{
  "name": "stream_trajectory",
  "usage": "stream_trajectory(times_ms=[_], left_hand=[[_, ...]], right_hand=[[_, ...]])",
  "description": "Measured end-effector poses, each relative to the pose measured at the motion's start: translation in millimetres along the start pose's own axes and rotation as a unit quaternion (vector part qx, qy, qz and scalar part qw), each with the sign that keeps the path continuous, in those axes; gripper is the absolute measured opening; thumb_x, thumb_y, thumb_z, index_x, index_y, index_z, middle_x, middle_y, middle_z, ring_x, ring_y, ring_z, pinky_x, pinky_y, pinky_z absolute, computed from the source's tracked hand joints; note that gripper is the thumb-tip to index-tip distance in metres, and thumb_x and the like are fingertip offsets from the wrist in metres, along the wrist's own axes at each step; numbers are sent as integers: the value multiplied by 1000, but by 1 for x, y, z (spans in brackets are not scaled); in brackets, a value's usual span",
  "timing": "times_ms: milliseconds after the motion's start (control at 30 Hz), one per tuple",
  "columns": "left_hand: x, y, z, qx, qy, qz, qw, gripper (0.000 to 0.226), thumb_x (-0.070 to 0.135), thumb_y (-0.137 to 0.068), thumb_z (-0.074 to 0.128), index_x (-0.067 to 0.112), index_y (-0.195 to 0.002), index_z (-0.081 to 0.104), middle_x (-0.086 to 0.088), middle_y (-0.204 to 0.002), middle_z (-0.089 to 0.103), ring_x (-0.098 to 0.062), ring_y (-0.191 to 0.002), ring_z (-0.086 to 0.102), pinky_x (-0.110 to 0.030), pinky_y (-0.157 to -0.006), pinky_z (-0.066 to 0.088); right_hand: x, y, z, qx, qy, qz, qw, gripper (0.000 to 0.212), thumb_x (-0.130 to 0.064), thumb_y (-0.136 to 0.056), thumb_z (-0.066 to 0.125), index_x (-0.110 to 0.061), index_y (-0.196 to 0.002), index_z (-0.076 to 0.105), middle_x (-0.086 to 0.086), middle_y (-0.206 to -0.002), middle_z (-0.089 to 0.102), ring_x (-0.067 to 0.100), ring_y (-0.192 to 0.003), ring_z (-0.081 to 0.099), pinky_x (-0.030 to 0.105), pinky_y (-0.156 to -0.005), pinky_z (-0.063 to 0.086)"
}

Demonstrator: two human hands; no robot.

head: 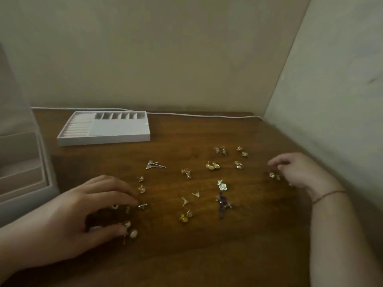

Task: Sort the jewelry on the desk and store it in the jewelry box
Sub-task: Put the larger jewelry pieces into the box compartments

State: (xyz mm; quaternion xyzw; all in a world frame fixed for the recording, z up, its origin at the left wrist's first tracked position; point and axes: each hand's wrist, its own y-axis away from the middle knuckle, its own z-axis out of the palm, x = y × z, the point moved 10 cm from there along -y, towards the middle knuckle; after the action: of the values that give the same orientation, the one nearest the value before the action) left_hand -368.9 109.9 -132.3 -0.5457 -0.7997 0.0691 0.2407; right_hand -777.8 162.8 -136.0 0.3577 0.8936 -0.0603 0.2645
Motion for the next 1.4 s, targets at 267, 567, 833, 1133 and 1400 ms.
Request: stream_trajectory(times_ms=[267,567,833,1133,1400], left_hand=[[3,-2,-1,9,14,0,1000,38,61,-90,54,49,-126,56,26,-127,56,-2,-122,54,-13,-97,44],[-1,1,-5,24,27,-8,999,39,60,-90,54,47,-127,56,24,-128,57,-4,-122,56,-20,-93,49],[-11,3,-6,15,64,-51,997,47,60,-89,53,50,-134,46,25,-133,53,0,-121,56,-21,-95,51],[-27,9,7,-12,216,-122,969,79,83,-78,44,55,-146,17,25,-145,44,1,-138,38,-34,-114,34],[-48,3,2,117,237,-128,956,94,99,-53,47,49,-133,46,24,-112,69,19,-112,54,-18,-109,38]], right_hand=[[-23,6,21,-53,93,-64,992,21,-7,-87,67,-26,-92,69,-2,-100,65,12,-88,59,23,-69,44],[-47,9,8,45,63,-137,988,16,-21,-86,69,-28,-100,67,-9,-87,63,7,-74,59,22,-60,41],[-103,33,37,71,1,-291,954,22,-16,-88,67,-27,-107,68,-12,-97,60,-5,-83,53,5,-63,36],[-134,73,62,-20,-66,-418,906,35,-10,-86,67,-32,-114,65,-17,-97,63,0,-91,58,19,-70,52],[-122,87,63,-183,-23,-411,893,34,-12,-82,74,-43,-95,68,-20,-92,65,5,-77,58,22,-63,49]])
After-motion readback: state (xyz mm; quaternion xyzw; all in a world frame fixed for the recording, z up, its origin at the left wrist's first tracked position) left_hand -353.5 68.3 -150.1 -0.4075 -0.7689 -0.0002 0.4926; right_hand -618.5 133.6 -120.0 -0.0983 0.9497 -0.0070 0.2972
